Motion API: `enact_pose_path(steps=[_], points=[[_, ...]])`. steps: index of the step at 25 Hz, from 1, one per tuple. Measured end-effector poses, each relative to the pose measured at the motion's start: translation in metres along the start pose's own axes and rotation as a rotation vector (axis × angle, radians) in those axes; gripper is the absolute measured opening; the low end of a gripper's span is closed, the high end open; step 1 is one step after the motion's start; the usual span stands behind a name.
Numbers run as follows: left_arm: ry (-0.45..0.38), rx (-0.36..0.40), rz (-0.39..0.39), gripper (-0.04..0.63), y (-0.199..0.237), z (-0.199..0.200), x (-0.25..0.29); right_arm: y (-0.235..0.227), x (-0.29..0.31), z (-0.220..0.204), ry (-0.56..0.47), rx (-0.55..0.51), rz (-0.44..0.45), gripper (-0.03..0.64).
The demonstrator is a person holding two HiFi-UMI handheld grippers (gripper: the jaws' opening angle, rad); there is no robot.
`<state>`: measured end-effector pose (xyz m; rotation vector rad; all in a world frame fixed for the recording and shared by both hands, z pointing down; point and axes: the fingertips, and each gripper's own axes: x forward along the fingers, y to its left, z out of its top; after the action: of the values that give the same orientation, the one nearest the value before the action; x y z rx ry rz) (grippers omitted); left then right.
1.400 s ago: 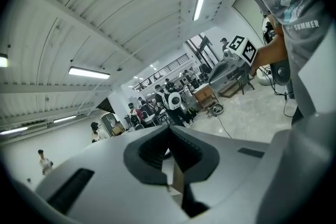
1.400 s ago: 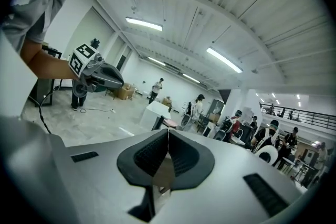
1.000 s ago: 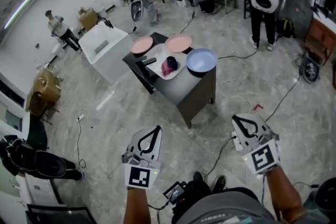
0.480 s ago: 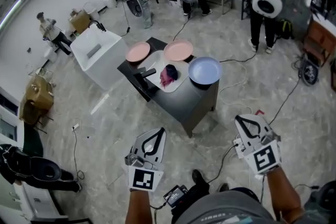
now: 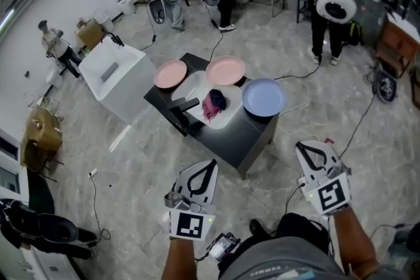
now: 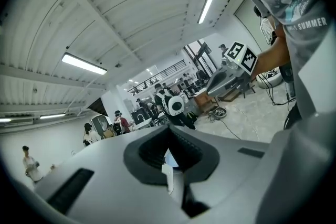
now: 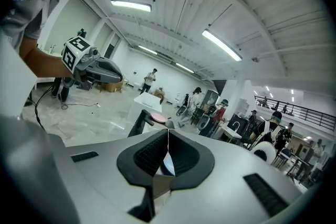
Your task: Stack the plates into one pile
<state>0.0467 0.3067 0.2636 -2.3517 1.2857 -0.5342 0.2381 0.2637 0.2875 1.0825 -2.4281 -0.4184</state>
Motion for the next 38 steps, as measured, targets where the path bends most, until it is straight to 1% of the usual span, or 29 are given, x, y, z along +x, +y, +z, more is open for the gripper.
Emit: enact_pose_path(steps=[8,14,18,25,30,33,38], points=[[0.007,-0.006,-0.003,0.002,0.029,-0.021,0.041,-0.03,0.052,-0.008,0.014,-0.021,-0.005,0.029],[0.031,-0.025,0.013,0.002,0.055,-0.041,0.085,-0.055,0.109,-0.016,0.01,-0.033,0.038,0.031],[0.069,-0.024,0.023,0.002,0.068,-0.054,0.117,-0.076,0.146,-0.024,0.002,-0.036,0.066,0.029],[0.088,-0.032,0.072,0.002,0.096,-0.063,0.146,-0.101,0.195,-0.033,-0.002,-0.039,0.102,0.031],[0.089,-0.054,0.066,0.002,0.118,-0.079,0.161,-0.113,0.225,-0.041,0.028,-0.023,0.086,0.031],[0.079,-0.057,0.04,0.002,0.132,-0.094,0.171,-0.118,0.243,-0.043,0.055,-0.021,0.06,0.031],[0.028,-0.072,-0.008,0.002,0.159,-0.113,0.183,-0.117,0.268,-0.041,0.109,0.0,-0.001,0.031]])
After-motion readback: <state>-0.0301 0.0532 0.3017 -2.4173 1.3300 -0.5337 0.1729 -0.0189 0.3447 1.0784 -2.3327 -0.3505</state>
